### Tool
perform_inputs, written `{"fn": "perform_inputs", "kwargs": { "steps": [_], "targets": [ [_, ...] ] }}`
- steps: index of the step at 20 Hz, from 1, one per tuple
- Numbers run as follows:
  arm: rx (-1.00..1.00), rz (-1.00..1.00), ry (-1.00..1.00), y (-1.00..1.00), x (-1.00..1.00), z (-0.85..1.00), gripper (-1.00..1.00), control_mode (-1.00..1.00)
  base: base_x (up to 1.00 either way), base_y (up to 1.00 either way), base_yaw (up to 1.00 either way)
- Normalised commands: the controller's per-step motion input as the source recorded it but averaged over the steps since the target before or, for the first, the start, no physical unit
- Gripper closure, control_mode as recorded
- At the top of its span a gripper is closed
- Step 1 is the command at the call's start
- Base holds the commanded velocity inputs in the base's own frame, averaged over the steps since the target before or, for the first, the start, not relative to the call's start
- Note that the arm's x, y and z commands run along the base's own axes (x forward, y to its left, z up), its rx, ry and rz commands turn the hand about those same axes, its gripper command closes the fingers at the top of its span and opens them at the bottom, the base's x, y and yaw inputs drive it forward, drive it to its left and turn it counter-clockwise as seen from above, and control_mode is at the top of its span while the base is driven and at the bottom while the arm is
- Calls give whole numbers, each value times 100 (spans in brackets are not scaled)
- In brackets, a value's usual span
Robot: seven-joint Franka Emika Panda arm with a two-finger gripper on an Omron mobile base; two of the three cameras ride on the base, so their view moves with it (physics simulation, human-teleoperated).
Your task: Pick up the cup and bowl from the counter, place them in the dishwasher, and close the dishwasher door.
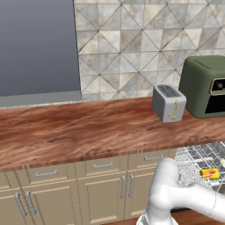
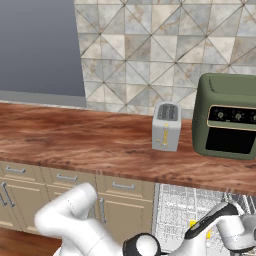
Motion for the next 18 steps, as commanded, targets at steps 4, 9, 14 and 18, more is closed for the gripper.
{"fn": "perform_inputs", "kwargs": {
  "steps": [4, 9, 14, 18],
  "targets": [
    [0, 0, -4, 24, -18, 34, -100, -100, 0, 0, 0],
    [0, 0, -3, 14, -13, 22, -100, -100, 0, 0, 0],
    [4, 0, -4, 3, -14, 13, -100, -100, 0, 0, 0],
    [6, 0, -6, 1, -23, 12, -100, -100, 0, 0, 0]
  ]
}}
